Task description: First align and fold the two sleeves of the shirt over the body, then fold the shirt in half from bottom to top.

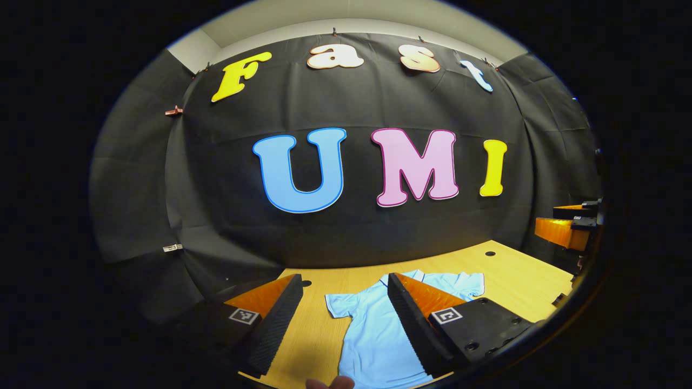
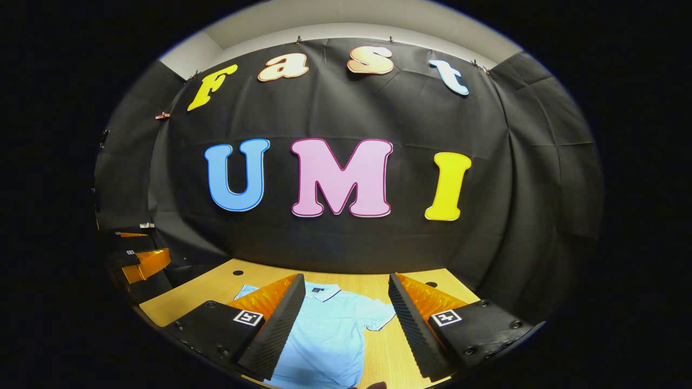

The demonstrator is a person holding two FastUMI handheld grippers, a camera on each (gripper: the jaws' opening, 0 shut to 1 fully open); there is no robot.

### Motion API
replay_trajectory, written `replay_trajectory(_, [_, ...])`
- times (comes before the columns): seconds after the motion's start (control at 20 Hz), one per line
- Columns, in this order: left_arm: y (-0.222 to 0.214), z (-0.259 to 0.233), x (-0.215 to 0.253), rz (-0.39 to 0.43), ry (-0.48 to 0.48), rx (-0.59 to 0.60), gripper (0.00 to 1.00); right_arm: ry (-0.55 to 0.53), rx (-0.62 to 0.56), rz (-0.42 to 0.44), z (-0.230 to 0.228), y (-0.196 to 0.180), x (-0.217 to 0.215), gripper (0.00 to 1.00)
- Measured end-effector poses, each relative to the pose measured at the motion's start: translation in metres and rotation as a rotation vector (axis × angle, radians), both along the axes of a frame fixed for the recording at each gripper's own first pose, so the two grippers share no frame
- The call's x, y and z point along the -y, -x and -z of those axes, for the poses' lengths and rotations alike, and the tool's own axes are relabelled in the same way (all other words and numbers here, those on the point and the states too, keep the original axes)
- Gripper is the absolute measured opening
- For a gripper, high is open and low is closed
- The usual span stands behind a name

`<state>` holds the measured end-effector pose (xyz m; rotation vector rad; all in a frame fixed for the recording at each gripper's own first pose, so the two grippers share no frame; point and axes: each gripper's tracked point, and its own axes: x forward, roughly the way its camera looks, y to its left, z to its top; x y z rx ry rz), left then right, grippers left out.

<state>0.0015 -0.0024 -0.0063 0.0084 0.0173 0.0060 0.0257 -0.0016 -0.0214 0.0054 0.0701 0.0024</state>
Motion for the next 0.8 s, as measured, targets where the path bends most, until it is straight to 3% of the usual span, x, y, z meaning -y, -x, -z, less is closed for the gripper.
replay_trajectory(0.3, [-0.001, 0.006, 0.005, 0.006, 0.001, -0.02, 0.99, -0.069, -0.248, 0.027, 0.085, -0.078, 0.03, 0.96])
replay_trajectory(0.6, [-0.003, 0.024, 0.004, -0.025, -0.003, -0.069, 0.98, -0.143, -0.455, 0.13, 0.193, -0.167, 0.083, 0.98])
replay_trajectory(0.8, [-0.005, 0.038, -0.003, -0.074, 0.002, -0.116, 1.0, -0.14, -0.614, 0.163, 0.268, -0.192, 0.094, 0.98])
